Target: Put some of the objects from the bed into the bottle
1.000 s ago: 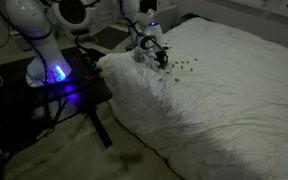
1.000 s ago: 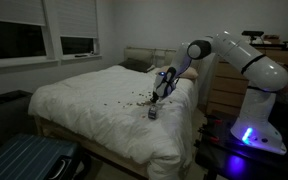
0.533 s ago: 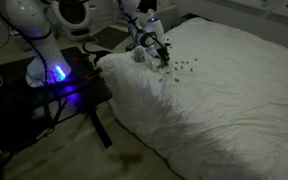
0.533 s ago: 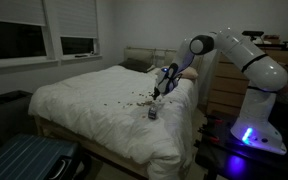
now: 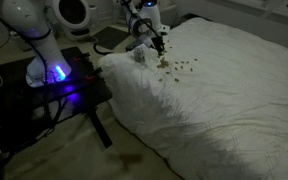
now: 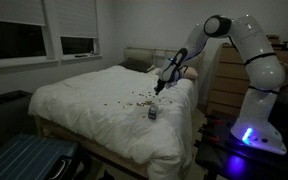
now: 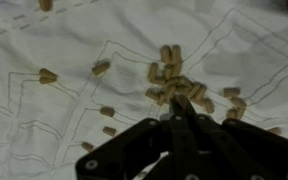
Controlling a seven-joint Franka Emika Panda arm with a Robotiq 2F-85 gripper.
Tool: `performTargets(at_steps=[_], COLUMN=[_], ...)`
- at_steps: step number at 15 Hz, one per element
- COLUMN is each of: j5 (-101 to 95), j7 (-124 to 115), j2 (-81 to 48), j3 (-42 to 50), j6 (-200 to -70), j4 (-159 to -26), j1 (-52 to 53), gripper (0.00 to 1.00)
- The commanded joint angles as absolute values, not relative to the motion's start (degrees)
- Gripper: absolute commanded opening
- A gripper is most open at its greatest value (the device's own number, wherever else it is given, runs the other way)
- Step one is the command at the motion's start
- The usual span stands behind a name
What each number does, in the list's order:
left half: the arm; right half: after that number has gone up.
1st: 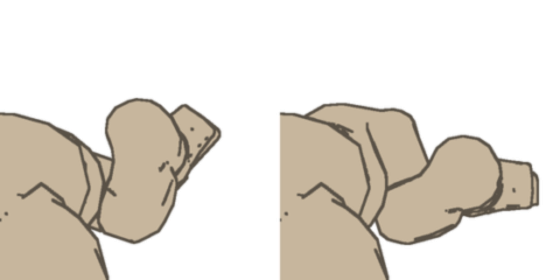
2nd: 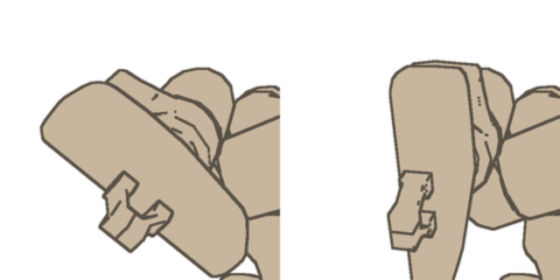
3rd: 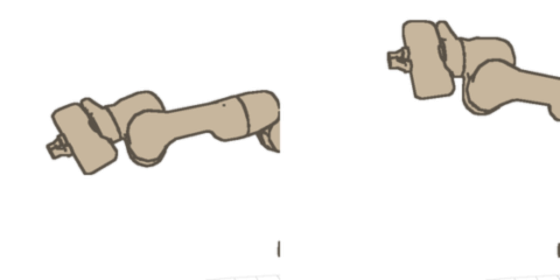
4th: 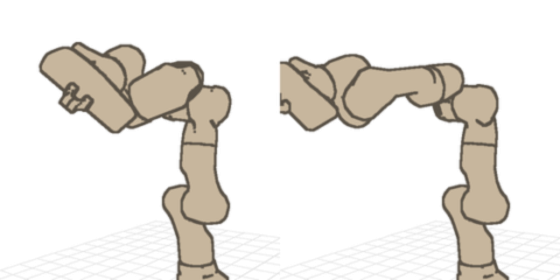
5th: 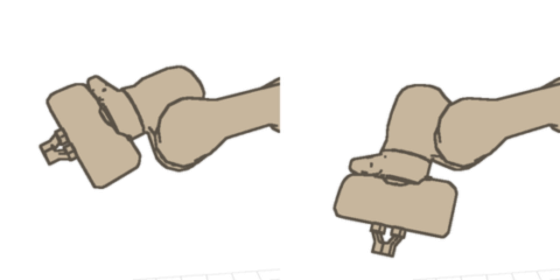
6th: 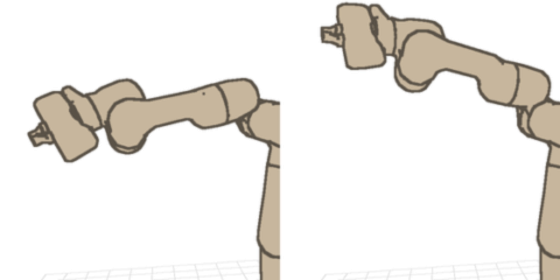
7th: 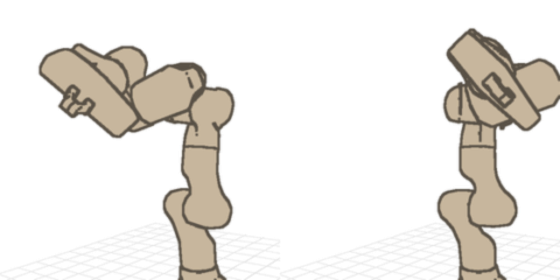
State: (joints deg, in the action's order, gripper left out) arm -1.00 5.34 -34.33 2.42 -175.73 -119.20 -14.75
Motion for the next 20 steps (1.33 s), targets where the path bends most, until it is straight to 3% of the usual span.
performTargets(at_steps=[1, 7, 20], j5=[0.75, 11.02, 19.16], j7=[12.14, 24.99, 35.59], j2=[-22.91, -16.49, -20.40], j3=[-6.25, -11.30, -14.46], j6=[-167.93, -156.90, -157.52], j4=[-127.41, -129.56, -129.94], j1=[-22.28, -24.13, -18.08], gripper=[0.01, 0.01, 0.01])
